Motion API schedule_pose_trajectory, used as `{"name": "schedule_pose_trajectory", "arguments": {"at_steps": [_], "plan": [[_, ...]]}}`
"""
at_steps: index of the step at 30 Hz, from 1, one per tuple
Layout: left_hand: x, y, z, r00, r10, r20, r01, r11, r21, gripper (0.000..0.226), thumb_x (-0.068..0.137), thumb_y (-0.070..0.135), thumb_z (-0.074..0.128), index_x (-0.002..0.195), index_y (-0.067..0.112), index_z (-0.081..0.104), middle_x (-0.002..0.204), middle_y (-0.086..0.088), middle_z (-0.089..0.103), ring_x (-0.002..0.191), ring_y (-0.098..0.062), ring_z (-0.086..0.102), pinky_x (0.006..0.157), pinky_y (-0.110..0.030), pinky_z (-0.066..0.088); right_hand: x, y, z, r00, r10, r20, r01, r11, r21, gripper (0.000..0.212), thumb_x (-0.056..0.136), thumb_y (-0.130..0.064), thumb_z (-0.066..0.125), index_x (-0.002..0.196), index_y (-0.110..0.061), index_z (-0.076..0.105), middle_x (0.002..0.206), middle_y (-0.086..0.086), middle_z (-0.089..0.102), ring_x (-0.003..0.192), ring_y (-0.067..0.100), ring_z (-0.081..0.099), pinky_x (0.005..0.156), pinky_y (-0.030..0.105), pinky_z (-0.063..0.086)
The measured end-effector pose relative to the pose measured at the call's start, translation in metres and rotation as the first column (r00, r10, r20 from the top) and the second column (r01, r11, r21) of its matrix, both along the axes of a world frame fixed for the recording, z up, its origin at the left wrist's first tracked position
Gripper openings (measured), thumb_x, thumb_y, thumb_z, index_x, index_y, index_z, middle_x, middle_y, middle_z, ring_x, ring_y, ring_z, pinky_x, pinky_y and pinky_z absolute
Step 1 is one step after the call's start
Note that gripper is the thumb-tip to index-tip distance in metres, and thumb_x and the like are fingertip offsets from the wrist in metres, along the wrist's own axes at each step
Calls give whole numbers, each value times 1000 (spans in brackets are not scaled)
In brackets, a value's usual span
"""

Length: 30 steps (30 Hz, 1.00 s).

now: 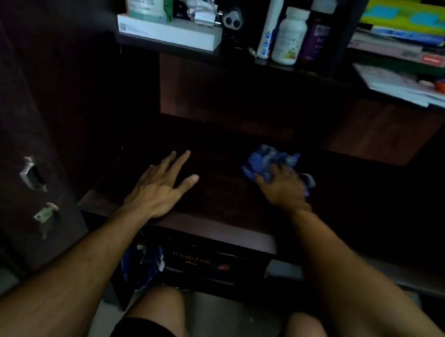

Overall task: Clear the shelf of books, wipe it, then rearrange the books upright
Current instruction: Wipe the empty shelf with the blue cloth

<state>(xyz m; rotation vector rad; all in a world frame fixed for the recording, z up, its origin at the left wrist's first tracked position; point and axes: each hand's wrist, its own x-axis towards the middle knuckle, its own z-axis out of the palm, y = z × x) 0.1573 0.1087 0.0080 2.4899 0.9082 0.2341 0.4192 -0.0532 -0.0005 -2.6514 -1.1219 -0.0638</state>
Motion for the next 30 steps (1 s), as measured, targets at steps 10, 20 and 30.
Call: {"name": "schedule_pose_trajectory", "arguments": {"at_steps": [10, 20, 30], "plan": [[2, -6, -6, 969, -33, -244, 89, 971, 221, 85, 86, 83, 11, 159, 39, 13, 169, -5, 11, 155, -24, 10, 125, -47, 4, -25, -138, -10, 979, -201, 43, 204, 976, -76, 70, 97, -65, 32, 152, -21, 35, 161, 10, 31, 144, 34, 33, 115, 45, 29], [-26, -120, 35, 952, -292, 88, 302, 943, -143, 49, 96, 64, 49, 138, 39, 50, 130, 7, 62, 114, -15, 61, 98, -37, 49, -193, -107, 28, 972, 223, -68, -221, 975, 38, 35, 100, -41, 42, 122, -16, 55, 126, 12, 60, 113, 37, 56, 92, 48, 44], [-74, -92, 237, 869, -342, 358, 285, 937, 204, 34, 79, 6, 67, 104, 26, 55, 103, 3, 69, 94, -13, 64, 80, -25, 48, -221, -91, 199, 941, 327, 89, -336, 863, 378, 82, 65, -81, 56, 133, -38, 39, 129, -6, 53, 116, 22, 59, 92, 43, 52]]}}
